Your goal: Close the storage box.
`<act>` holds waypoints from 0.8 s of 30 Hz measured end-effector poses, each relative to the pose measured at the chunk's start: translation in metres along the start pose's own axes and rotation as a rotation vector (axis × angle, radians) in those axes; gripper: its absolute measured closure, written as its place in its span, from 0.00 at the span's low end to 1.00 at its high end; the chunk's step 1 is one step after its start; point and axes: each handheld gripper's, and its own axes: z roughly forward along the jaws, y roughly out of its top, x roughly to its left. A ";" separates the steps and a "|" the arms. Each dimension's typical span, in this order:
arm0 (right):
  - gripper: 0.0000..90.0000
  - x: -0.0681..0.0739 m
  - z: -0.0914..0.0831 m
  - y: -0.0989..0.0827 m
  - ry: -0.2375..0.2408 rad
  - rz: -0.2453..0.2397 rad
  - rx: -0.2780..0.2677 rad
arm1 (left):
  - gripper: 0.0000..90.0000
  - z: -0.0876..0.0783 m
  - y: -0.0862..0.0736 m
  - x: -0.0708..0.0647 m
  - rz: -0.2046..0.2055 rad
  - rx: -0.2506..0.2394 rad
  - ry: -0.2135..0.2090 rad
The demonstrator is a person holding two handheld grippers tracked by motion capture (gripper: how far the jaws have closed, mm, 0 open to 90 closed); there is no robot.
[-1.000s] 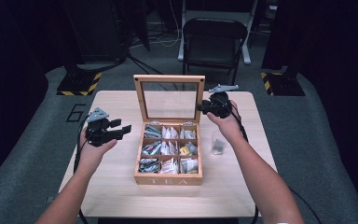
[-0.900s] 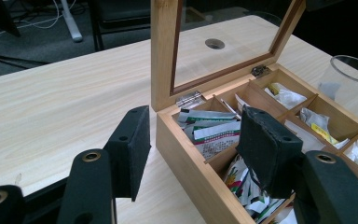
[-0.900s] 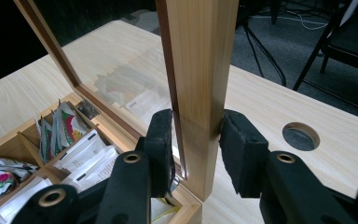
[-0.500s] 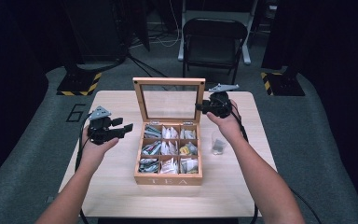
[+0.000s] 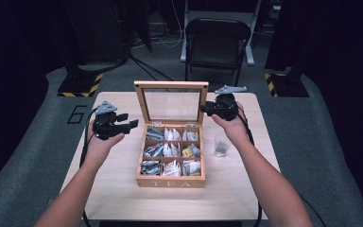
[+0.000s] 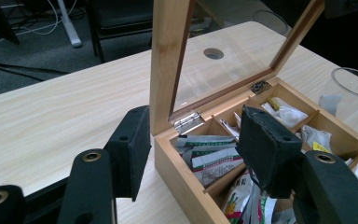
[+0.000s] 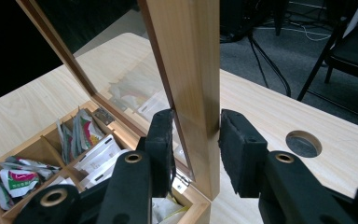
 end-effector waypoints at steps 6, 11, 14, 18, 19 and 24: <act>0.72 0.002 -0.004 0.000 0.004 -0.009 -0.002 | 0.49 0.002 0.007 -0.001 0.006 -0.007 0.002; 0.72 0.005 -0.008 0.001 0.010 -0.015 -0.007 | 0.51 0.005 0.014 -0.001 0.009 -0.011 0.000; 0.72 0.006 -0.011 0.001 0.013 -0.022 -0.009 | 0.52 0.006 0.018 -0.001 0.011 -0.012 -0.004; 0.72 0.008 -0.015 0.002 0.018 -0.024 -0.020 | 0.53 0.008 0.022 -0.001 0.012 -0.014 -0.001; 0.72 0.008 -0.016 0.002 0.019 -0.026 -0.024 | 0.53 0.008 0.022 -0.001 0.011 -0.015 -0.001; 0.72 0.012 -0.022 -0.001 0.029 -0.031 -0.038 | 0.53 0.008 0.027 -0.002 0.019 -0.019 -0.003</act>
